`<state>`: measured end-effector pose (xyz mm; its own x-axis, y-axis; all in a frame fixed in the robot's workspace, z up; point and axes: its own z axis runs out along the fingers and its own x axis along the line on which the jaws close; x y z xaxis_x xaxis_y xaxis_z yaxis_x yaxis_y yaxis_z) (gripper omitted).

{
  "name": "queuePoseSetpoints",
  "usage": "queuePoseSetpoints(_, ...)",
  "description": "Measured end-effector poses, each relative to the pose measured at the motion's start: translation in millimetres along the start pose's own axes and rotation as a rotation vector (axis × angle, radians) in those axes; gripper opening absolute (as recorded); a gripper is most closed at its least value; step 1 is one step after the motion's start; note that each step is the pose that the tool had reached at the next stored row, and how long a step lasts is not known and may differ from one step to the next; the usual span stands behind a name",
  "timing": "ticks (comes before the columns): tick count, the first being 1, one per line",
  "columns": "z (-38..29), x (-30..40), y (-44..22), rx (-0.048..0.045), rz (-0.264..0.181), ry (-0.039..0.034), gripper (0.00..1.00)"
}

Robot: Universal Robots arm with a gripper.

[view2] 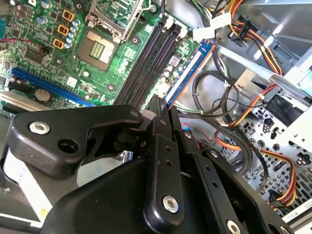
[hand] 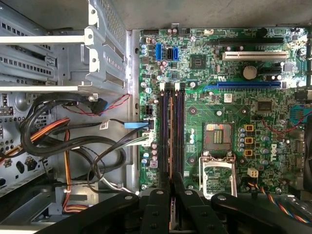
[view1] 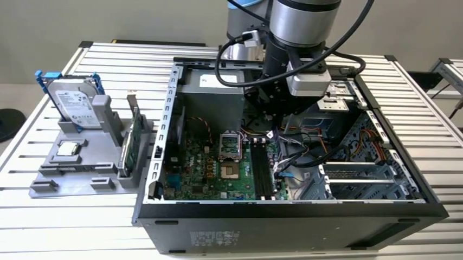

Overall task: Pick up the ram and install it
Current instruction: 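Insert the ram into the slot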

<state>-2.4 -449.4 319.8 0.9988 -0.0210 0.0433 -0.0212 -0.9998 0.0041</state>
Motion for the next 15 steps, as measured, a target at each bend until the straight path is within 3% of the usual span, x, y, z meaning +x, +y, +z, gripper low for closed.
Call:
queuePoseSetpoints(10,14.2,-0.5,0.0,0.0021,0.0,-0.0013,0.0)
queuePoseSetpoints(15,15.3,-0.6,0.0,0.0018,0.0,-0.0014,0.0)
